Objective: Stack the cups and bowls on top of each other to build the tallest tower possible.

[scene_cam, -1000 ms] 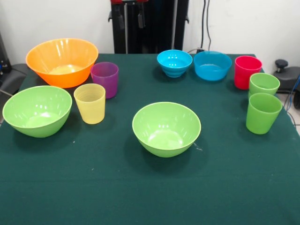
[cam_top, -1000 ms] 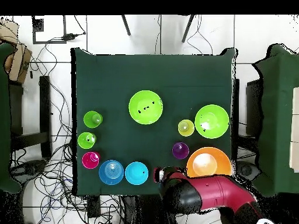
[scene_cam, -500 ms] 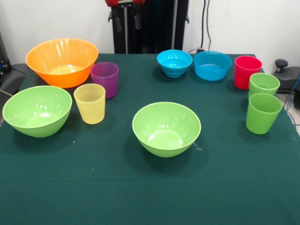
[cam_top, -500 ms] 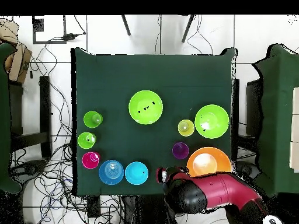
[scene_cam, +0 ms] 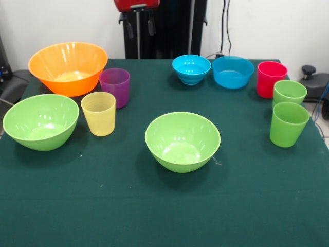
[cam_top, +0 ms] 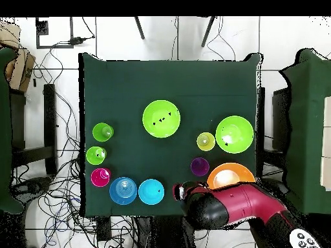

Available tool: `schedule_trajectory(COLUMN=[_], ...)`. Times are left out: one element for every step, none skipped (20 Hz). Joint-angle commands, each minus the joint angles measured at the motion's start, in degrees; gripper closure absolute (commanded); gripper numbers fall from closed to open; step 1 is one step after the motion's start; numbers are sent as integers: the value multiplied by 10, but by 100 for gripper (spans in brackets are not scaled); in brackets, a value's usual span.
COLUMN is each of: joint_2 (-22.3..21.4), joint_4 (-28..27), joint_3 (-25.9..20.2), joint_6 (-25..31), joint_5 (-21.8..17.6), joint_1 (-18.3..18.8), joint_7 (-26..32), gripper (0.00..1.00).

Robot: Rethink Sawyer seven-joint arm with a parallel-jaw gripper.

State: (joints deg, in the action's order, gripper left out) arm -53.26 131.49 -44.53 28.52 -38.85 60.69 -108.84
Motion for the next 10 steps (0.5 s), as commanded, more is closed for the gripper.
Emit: schedule_trajectory(joint_2=[34,31,31,31,39,46,48,52,55,58], joint_4=[-45,-46,-50,-53,-57,-60,-60,-61,-60,-60], joint_3=[-37,-38,-39,-39,-39,-39,-40,-39,-39,-38], joint_6=[58,60,67,73,77,79,79,81,80,79], joint_5=[-54,-55,-54,-53,-53,-53,-54,-56,-59,-63], joint_1=[6,8,10,12,14,17,24,27,32,37], joint_7=[151,153,156,160,161,163,167,167,167,167], gripper=[0,0,0,0,0,0,0,0,0,0])
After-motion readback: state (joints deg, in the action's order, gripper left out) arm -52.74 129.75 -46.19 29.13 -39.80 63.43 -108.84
